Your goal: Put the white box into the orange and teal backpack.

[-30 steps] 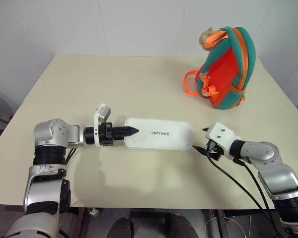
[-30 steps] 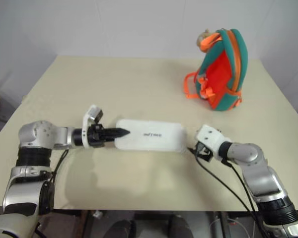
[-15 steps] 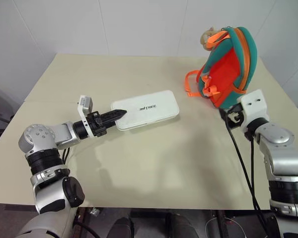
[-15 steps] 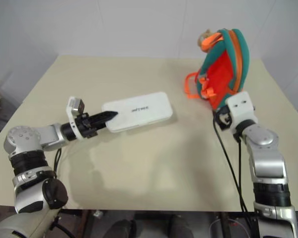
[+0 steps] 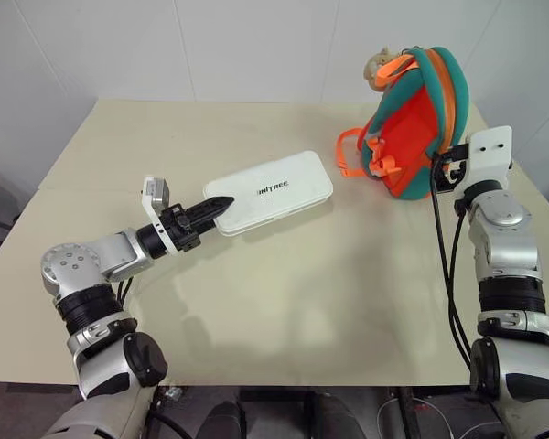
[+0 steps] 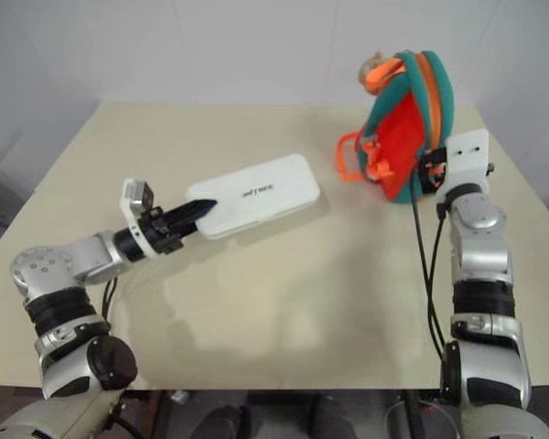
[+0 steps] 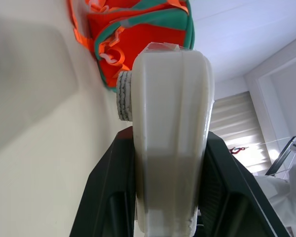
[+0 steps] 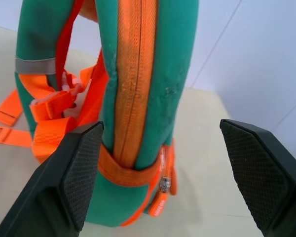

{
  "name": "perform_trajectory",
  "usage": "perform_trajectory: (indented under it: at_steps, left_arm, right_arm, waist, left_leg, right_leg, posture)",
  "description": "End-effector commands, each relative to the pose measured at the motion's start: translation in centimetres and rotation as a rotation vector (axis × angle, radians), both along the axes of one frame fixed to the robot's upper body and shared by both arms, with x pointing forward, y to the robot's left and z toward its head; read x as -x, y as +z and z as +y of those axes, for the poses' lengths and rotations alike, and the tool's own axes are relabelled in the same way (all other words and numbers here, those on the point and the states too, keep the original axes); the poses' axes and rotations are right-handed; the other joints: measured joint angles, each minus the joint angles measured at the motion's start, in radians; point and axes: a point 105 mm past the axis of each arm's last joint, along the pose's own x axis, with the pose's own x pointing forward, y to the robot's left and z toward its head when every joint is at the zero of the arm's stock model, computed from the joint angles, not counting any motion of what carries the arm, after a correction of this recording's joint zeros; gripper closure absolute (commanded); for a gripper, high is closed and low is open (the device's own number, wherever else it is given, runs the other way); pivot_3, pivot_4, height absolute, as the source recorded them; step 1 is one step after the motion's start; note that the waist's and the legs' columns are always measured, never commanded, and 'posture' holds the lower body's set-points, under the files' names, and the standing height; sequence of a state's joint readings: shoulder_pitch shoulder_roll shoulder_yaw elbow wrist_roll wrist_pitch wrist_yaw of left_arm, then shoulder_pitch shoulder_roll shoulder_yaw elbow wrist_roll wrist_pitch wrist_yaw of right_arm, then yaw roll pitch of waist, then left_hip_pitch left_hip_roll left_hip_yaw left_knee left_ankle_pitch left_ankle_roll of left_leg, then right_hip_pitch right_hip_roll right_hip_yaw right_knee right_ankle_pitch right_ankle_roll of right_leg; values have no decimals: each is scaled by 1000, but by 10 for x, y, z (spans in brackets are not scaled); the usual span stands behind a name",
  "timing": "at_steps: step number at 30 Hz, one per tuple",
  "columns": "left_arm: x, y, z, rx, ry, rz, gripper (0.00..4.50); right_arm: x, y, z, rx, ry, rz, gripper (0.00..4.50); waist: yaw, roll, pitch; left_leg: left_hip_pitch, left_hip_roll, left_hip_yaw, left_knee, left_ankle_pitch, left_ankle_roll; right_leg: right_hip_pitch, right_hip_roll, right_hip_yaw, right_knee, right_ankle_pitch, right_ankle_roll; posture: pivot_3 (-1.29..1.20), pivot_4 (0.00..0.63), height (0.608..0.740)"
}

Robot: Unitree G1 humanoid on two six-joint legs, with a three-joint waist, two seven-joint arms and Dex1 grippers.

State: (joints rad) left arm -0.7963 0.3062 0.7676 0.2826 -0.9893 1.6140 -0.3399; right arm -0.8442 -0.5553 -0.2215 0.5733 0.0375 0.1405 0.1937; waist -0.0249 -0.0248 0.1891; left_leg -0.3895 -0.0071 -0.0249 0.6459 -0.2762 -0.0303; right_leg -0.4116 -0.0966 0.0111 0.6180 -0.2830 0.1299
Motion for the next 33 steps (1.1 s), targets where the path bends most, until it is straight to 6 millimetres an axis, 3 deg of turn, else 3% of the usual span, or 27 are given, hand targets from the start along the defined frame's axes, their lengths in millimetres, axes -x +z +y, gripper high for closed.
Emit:
perform_trajectory:
  at_steps: [1, 10, 21, 24, 33]
  left_arm:
    - [6, 11, 3, 5, -10, -51, 3264]
    - [10, 2, 9, -90, -38, 17, 3264]
    - [11, 6, 9, -99, -44, 17, 3264]
    - [11, 6, 9, -101, -35, 17, 3264]
    - [12, 6, 9, -100, -24, 17, 3264]
  right_arm:
    - [-1, 22, 0, -25, 31, -78, 0]
    - [-21, 17, 7, -9, 55, -50, 0]
    - [-37, 17, 18, -70, 52, -17, 0]
    - [-39, 14, 20, -123, 52, -6, 632]
    - [-39, 16, 21, -107, 48, -16, 3648]
  waist:
    - [-3, 0, 0]
    - [-9, 0, 0]
    - [-9, 0, 0]
    - [-9, 0, 0]
    - [-9, 0, 0]
  left_leg:
    - [0, 0, 0, 0, 0, 0]
    - [1, 0, 3, 0, 0, -1]
    - [1, 1, 5, 0, -2, -3]
    - [1, 1, 5, 0, -2, -3]
    - [1, 1, 6, 0, -2, -4]
  right_leg:
    - [0, 0, 0, 0, 0, 0]
    - [0, 1, 3, 1, 0, 0]
    - [-1, 1, 5, -3, 1, 1]
    - [0, 1, 5, -4, 1, 1]
    - [0, 2, 5, -4, 1, 2]
  posture:
    - [0, 150, 740]
    - [0, 150, 740]
    - [0, 150, 740]
    - [0, 150, 740]
    - [0, 150, 740]
